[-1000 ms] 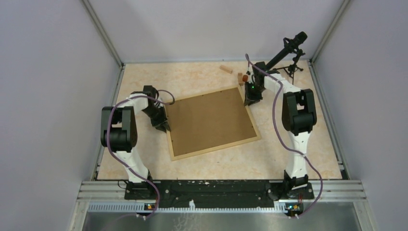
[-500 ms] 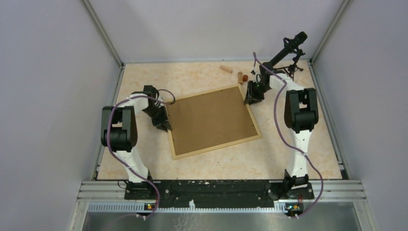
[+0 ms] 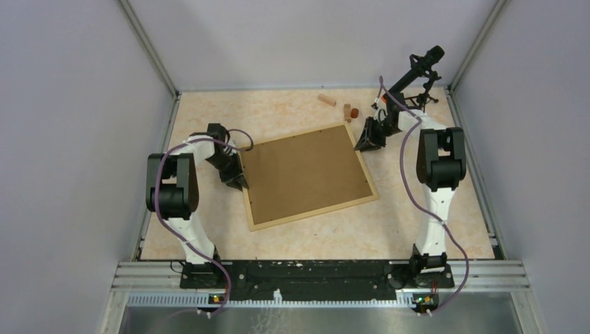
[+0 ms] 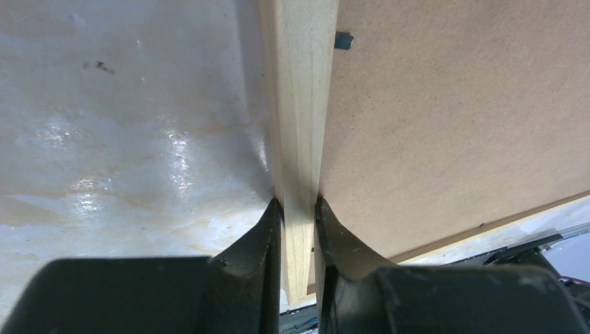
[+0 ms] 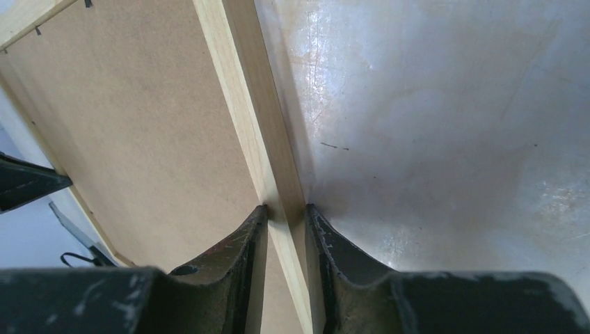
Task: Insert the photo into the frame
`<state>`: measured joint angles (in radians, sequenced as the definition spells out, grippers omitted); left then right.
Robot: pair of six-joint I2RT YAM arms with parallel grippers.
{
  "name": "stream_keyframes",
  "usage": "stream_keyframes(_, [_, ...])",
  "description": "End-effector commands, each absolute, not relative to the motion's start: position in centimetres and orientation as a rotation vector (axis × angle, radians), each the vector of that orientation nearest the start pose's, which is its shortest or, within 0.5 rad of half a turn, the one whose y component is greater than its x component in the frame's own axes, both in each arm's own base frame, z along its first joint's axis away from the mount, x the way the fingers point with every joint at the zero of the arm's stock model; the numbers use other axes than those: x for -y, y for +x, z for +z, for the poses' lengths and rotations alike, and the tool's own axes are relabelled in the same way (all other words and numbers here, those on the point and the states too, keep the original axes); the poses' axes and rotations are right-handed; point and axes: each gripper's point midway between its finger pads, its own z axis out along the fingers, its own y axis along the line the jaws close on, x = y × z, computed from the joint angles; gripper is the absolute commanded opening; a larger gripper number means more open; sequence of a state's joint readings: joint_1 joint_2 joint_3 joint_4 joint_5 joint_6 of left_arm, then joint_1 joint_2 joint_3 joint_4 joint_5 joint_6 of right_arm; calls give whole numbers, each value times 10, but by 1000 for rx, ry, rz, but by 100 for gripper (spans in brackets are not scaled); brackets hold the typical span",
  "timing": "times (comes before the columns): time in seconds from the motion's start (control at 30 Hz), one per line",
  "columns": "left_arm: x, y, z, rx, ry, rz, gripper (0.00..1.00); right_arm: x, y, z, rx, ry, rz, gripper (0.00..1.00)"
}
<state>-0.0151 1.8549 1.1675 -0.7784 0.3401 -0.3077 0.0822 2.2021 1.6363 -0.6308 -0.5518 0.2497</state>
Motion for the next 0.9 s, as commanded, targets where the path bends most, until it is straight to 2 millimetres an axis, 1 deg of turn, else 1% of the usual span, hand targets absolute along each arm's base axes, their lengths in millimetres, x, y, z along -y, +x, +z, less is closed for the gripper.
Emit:
stream_keyframes(0.0, [75, 334, -10, -2924, -353, -496, 6, -125, 449, 19, -2747, 112, 795, 24])
stream_keyframes(0.2, [75, 334, -10, -2926, -354, -498, 6, -119, 449, 13, -2769, 120, 736, 24])
stream_keyframes(0.33, [76, 334, -10, -2924, -354, -506, 6, -114, 449, 4, -2794, 113, 633, 23])
stream_keyframes(0.4, [76, 335, -10, -2924, -351, -508, 6, -111, 448, -4, -2825, 122, 542, 22])
stream_keyframes(0.53, [75, 334, -10, -2924, -353, -501, 6, -99, 440, -25, -2913, 101, 245, 20])
stream_keyframes(0.63, [75, 334, -10, -2925, -352, -499, 6, -93, 431, -41, -2962, 94, 108, 20])
stream_keyframes(0.7, [75, 333, -10, -2927, -351, -499, 6, -87, 428, -47, -2978, 72, 6, 19])
stream_keyframes(0.8, [76, 334, -10, -2924, -351, -506, 6, -91, 426, -48, -2983, 24, -67, 19])
stream_keyframes(0.83, [76, 335, -9, -2923, -351, -507, 6, -97, 426, -48, -2990, -15, -109, 19])
stream_keyframes(0.87, [76, 334, -10, -2924, -352, -507, 6, -101, 424, -49, -2999, -33, -111, 20])
